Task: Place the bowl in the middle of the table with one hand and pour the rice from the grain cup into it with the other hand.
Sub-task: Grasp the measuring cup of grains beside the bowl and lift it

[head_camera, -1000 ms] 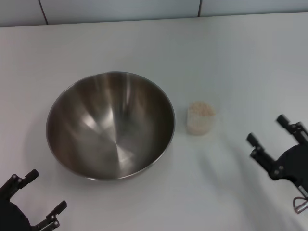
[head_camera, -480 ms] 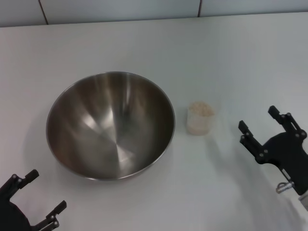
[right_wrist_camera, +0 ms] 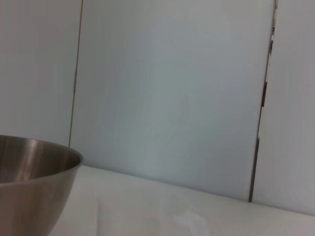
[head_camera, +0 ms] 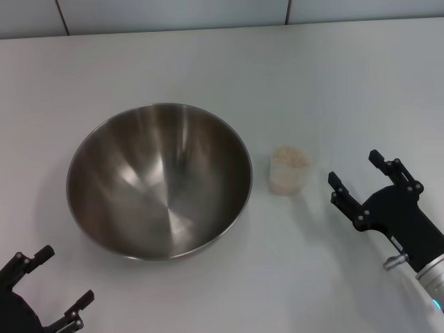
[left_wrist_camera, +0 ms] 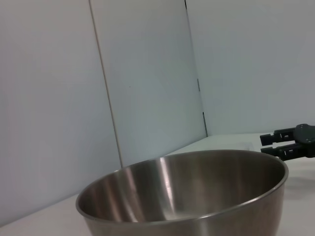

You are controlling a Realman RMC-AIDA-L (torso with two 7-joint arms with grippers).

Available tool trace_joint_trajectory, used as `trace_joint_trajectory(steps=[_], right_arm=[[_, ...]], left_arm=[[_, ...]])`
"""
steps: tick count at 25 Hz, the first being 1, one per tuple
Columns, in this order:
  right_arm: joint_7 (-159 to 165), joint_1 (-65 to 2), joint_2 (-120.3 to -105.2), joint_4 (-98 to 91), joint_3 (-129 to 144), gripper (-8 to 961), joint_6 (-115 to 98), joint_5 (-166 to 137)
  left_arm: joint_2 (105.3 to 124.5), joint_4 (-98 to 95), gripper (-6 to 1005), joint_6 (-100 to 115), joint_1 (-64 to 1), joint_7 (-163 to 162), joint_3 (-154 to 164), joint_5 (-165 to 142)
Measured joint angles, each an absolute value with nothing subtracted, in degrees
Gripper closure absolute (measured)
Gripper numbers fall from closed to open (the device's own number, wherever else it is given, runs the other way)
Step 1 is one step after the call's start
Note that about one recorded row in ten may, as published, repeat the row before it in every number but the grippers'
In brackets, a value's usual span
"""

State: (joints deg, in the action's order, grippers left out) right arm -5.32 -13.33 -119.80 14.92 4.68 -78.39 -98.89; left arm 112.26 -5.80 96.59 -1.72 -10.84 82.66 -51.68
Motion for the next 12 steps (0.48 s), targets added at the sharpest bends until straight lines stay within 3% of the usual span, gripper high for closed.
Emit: trace_joint_trajectory(steps=[12], right_arm=[[-4.92,-15.93,-119.8,14.98,3.68,186,-75.44,-98.8]], left_arm=[[112.09,-5.35,157,96.6,-1.2,-10.58,82.44,-51.67]])
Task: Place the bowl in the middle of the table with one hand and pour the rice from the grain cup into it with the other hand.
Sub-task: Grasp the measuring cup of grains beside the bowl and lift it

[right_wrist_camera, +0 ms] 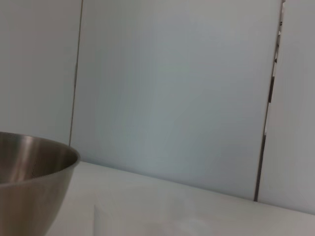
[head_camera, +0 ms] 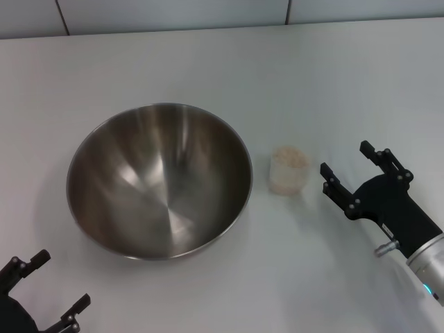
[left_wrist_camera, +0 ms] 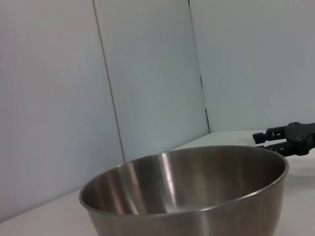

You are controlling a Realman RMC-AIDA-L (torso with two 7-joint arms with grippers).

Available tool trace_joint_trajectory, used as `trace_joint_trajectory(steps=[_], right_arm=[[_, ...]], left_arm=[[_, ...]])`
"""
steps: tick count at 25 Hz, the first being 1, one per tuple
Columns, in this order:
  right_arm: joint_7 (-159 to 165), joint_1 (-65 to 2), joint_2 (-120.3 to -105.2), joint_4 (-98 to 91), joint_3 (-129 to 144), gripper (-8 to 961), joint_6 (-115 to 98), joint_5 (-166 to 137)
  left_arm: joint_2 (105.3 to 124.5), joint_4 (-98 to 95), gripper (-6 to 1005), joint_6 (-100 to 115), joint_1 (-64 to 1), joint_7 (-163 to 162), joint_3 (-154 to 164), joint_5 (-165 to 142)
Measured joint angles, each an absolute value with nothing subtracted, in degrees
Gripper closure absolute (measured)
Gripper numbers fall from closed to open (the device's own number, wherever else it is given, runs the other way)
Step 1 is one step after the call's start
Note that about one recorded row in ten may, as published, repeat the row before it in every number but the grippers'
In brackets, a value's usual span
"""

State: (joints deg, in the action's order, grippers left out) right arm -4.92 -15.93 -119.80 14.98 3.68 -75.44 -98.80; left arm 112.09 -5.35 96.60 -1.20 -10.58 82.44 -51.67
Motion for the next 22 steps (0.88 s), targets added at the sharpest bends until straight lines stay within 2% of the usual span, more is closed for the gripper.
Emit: trace_joint_trajectory(steps=[14,22], right_arm=[[-4.92,-17.94,-119.79,15.03,0.52,187,-73.83,-98.78],[-4.92,-20.06,-119.84,15.05,0.0,218,-70.78,-98.79]], left_arm=[[112.06,-5.1,157,96.59,-1.23,-10.46,82.43,-51.68],[112.06,-5.0,157,95.81,-1.23,-10.45,82.53,-51.68]])
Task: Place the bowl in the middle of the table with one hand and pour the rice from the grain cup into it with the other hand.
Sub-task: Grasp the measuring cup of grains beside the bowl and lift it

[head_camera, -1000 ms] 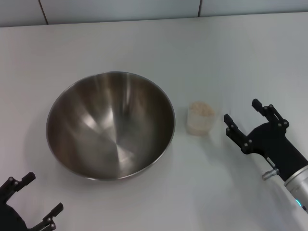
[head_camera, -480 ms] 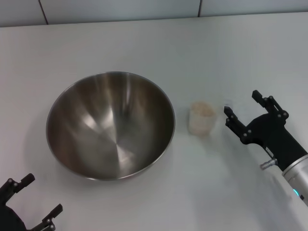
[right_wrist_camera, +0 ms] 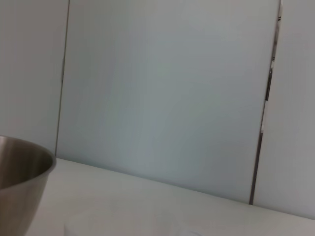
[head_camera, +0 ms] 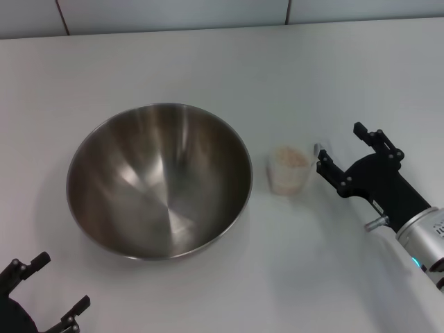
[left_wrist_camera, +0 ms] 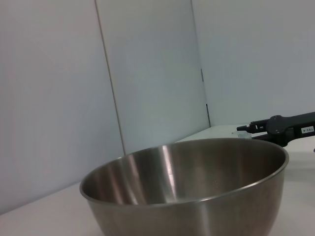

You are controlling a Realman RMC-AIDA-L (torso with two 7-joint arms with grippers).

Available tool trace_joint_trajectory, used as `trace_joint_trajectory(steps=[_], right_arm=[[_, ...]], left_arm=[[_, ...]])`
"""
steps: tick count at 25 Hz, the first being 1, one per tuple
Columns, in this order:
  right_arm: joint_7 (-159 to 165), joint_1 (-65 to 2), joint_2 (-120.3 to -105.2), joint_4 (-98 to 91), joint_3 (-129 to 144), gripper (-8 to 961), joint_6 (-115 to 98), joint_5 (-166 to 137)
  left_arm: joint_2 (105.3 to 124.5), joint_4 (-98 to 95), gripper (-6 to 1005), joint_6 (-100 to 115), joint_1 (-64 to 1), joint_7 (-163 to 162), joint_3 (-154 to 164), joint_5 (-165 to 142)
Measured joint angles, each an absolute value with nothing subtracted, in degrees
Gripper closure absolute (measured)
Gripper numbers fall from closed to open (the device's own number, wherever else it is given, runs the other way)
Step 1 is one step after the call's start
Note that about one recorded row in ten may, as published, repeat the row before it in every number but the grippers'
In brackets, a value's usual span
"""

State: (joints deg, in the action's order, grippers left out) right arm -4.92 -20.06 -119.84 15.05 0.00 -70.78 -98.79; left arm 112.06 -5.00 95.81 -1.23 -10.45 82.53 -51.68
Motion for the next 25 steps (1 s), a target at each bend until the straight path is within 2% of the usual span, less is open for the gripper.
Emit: trace_joint_trajectory(steps=[11,16,25], right_arm=[[-5.3,-20.03,-119.88,15.85,0.0,261,-71.4,-98.92],[-5.32,-20.29,-119.88,15.83,-0.87,499,-71.02,-98.85],[-5.36,-20.58,-119.88,15.82,-1.32,858,-71.08,-99.16]], left_arm=[[112.05,-4.65,157,95.27,-1.35,-10.45,82.6,-51.68],[112.05,-4.57,157,95.04,-1.48,-10.46,82.44,-51.68],[111.99,-4.57,157,94.82,-1.6,-10.46,82.3,-51.68]])
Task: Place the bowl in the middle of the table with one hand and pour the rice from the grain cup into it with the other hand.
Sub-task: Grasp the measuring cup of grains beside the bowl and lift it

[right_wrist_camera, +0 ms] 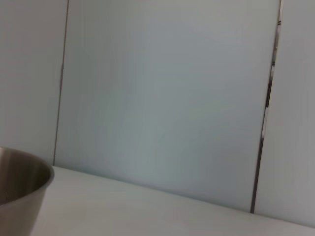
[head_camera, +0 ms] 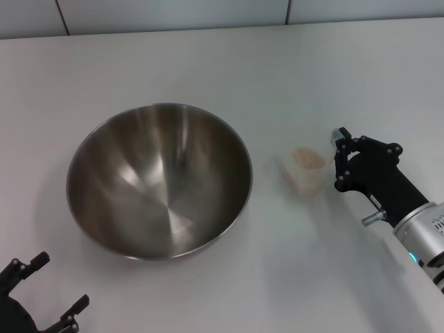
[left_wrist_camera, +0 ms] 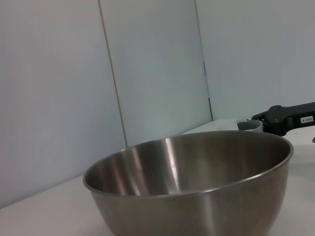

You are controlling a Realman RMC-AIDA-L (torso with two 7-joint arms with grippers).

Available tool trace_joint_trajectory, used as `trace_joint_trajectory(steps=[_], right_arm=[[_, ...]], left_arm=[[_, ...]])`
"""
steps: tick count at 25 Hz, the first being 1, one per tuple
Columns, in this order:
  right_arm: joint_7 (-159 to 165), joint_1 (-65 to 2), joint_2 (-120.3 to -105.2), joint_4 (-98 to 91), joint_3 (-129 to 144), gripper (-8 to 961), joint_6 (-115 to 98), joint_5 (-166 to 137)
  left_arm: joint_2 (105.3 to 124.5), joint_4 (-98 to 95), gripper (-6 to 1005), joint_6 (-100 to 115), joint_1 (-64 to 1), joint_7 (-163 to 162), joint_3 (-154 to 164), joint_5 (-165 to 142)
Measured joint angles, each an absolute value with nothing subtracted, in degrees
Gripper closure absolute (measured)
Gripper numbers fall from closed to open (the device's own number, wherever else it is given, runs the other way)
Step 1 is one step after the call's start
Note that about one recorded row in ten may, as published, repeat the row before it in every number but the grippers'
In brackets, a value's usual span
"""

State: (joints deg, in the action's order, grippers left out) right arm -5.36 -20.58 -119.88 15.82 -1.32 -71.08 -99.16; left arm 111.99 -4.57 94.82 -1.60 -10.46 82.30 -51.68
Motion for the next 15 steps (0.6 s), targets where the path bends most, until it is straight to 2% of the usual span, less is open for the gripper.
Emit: trace_joint_trajectory(steps=[2,15], right_arm=[[-5.4,-20.65,-119.89,15.82,-1.33,934,-71.65,-99.14],[-11.77,-19.5,-119.88,19.26,-0.85,940,-88.08,-100.99]], left_arm=[[111.96,-4.57,157,94.82,-1.6,-10.45,82.3,-51.68],[111.87,-4.57,157,94.83,-1.32,-10.46,82.17,-51.33]])
